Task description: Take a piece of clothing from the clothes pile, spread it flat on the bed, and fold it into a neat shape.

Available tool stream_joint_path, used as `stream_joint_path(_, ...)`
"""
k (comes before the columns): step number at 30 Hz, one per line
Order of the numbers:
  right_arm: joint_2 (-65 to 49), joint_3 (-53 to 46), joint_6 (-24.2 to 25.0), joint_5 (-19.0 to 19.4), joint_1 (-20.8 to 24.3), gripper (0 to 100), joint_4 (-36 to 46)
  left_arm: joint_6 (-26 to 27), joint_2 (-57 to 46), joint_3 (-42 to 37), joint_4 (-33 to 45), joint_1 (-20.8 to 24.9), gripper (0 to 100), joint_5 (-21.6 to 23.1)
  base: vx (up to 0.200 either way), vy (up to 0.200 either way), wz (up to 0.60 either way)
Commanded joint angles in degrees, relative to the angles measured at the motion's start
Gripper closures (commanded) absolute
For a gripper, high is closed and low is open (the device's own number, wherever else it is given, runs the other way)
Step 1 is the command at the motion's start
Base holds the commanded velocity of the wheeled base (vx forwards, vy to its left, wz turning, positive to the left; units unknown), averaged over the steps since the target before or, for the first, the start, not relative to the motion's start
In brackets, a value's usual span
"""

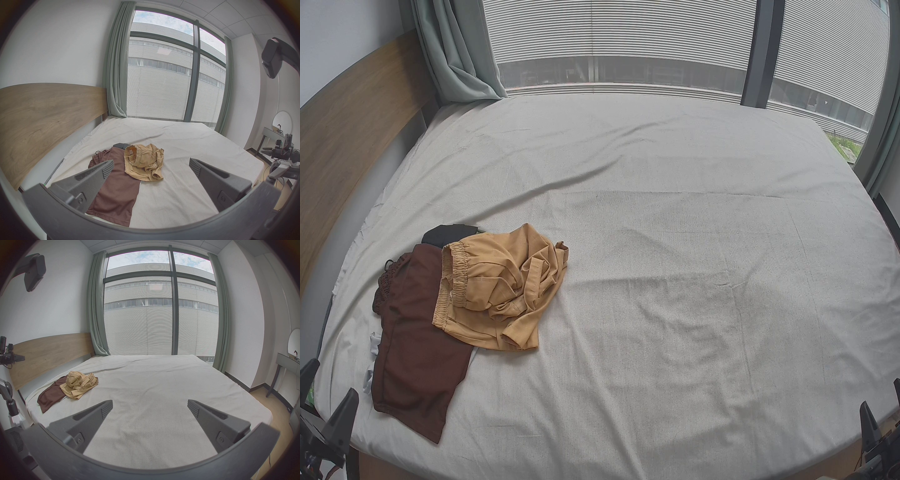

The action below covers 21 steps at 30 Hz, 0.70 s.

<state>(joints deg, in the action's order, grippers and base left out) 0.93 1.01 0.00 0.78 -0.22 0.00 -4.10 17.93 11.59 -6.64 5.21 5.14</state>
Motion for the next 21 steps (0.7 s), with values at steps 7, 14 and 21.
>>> stream_joint_path(7, -0.5, -1.0, 0.0, 0.0, 0.0, 0, -0.1, -0.1, 9.4, 2.3, -3.7, 2.0, 0, 0.0, 0.000, 0.000, 0.00)
stream_joint_path(14, -0.5, -1.0, 0.0, 0.0, 0.0, 0, -0.1, -0.2, 14.0, 3.0, -5.3, 4.1, 0, 0.0, 0.000, 0.000, 0.00)
stream_joint_path(21, -0.5, -1.0, -0.1, 0.0, 0.0, 0, -0.1, -4.8, 17.8, 4.6, -5.6, 4.6, 0, 1.5, 0.000, 0.000, 0.00)
